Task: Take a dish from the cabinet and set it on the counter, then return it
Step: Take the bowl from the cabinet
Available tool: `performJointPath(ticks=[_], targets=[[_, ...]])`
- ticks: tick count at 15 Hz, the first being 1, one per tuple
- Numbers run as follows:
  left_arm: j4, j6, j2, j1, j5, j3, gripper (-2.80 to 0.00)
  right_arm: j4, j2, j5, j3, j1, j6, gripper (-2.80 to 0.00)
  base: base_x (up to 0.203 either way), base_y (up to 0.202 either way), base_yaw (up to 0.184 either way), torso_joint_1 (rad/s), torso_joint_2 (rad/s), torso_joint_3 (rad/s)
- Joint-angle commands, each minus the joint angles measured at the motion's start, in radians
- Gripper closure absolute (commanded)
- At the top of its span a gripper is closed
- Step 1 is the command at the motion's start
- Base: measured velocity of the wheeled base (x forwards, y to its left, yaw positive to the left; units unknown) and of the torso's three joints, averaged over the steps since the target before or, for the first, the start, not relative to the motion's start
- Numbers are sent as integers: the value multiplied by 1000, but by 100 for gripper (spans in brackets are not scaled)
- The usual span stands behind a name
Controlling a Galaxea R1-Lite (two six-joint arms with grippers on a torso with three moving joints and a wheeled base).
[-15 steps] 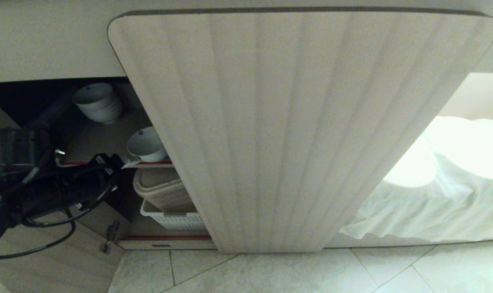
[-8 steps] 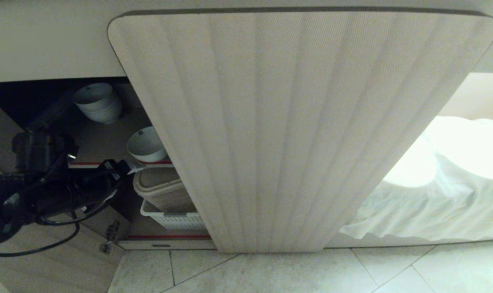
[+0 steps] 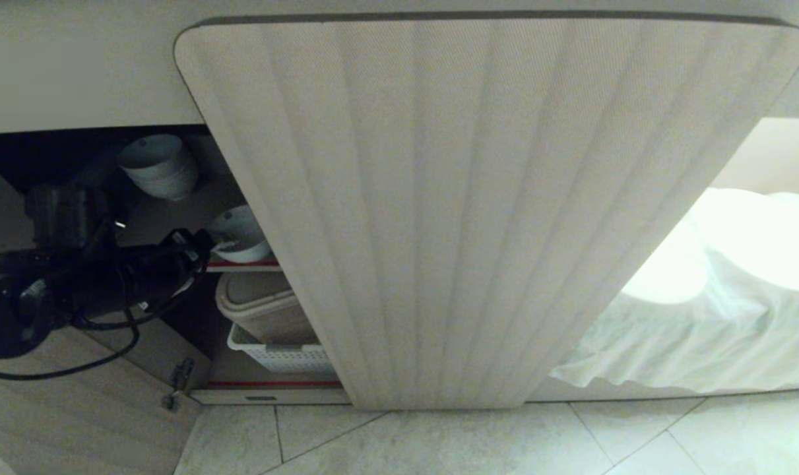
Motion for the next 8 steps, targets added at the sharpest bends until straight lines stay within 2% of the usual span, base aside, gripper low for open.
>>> performJointPath(ticks=[1,8], targets=[[-3,-5,28,2,1,-28,-280,1,0,0,0,1,0,0,0,0,0,0,0,0],[-2,2,106,2,1,-107,-280,0,0,0,0,0,0,0,0,0,0,0,0,0]])
